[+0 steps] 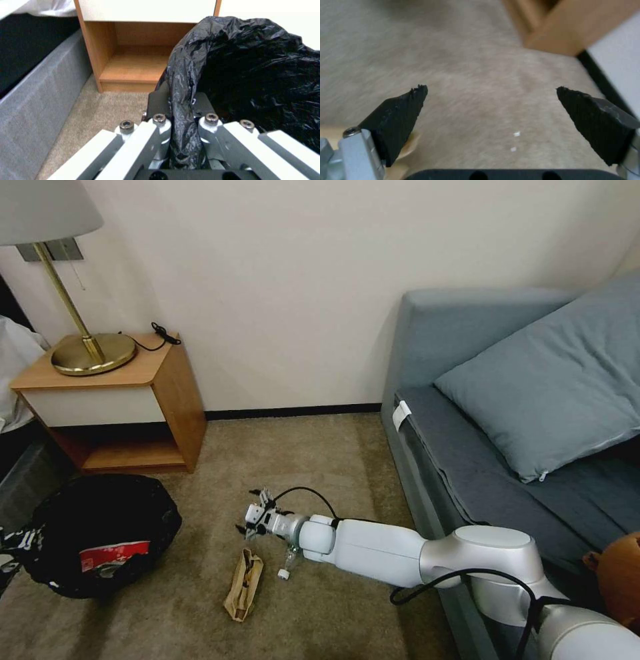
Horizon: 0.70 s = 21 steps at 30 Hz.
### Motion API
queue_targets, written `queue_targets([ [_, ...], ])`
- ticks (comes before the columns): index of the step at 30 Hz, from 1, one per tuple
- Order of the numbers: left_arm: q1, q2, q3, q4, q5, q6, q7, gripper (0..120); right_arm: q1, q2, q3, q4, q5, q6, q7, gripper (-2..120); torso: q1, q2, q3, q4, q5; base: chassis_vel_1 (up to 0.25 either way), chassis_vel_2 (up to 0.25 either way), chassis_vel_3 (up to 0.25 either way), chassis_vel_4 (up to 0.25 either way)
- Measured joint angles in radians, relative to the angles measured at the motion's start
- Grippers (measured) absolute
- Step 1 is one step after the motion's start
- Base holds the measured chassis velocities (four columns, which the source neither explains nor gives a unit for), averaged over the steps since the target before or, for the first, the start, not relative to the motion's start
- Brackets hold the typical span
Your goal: Pick up the trash bin, then pick up the garbage on the floor and place it into the trash bin.
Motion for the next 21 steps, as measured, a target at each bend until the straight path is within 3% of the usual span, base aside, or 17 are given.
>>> queue_targets([
  [21,0.003,0.009,-0.005,0.010,-0.005,-0.027,0.012,4,-0.223,0.054,0.004,-0.105,-0.063,0.020,-0.026,100,0.000,0.000,0.000,-0.0002,0.0001,0.000,0.000,0.000,0.000],
])
